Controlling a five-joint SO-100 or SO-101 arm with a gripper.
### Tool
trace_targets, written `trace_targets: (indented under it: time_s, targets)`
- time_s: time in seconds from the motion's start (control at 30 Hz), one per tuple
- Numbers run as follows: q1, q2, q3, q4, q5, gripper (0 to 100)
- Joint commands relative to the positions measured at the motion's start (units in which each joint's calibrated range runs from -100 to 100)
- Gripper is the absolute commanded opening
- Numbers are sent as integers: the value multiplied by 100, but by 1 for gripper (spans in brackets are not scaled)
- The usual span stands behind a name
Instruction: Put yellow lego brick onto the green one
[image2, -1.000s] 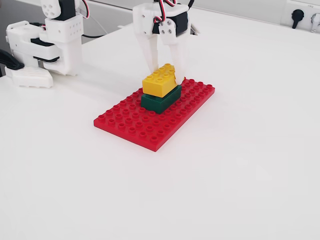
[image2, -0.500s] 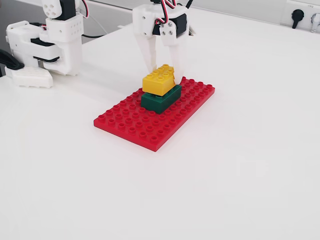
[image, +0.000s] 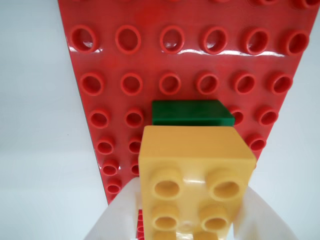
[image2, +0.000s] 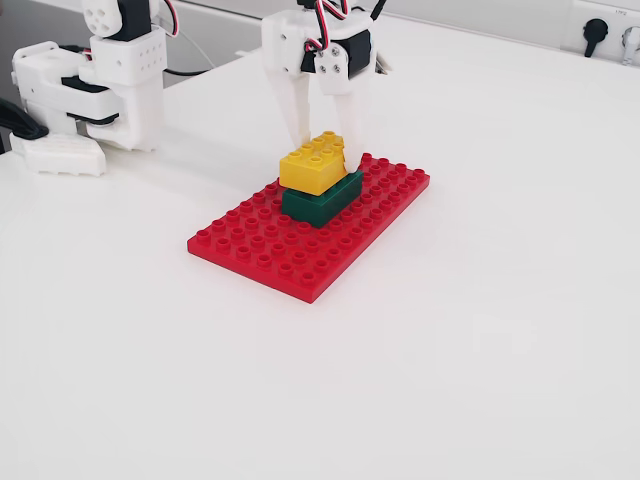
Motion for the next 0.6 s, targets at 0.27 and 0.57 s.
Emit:
trace_targets:
  time_s: [0.27,0.57]
  targets:
    - [174,-36,-79,-29,14,14]
    - [-165,-28,-79,-29,14,14]
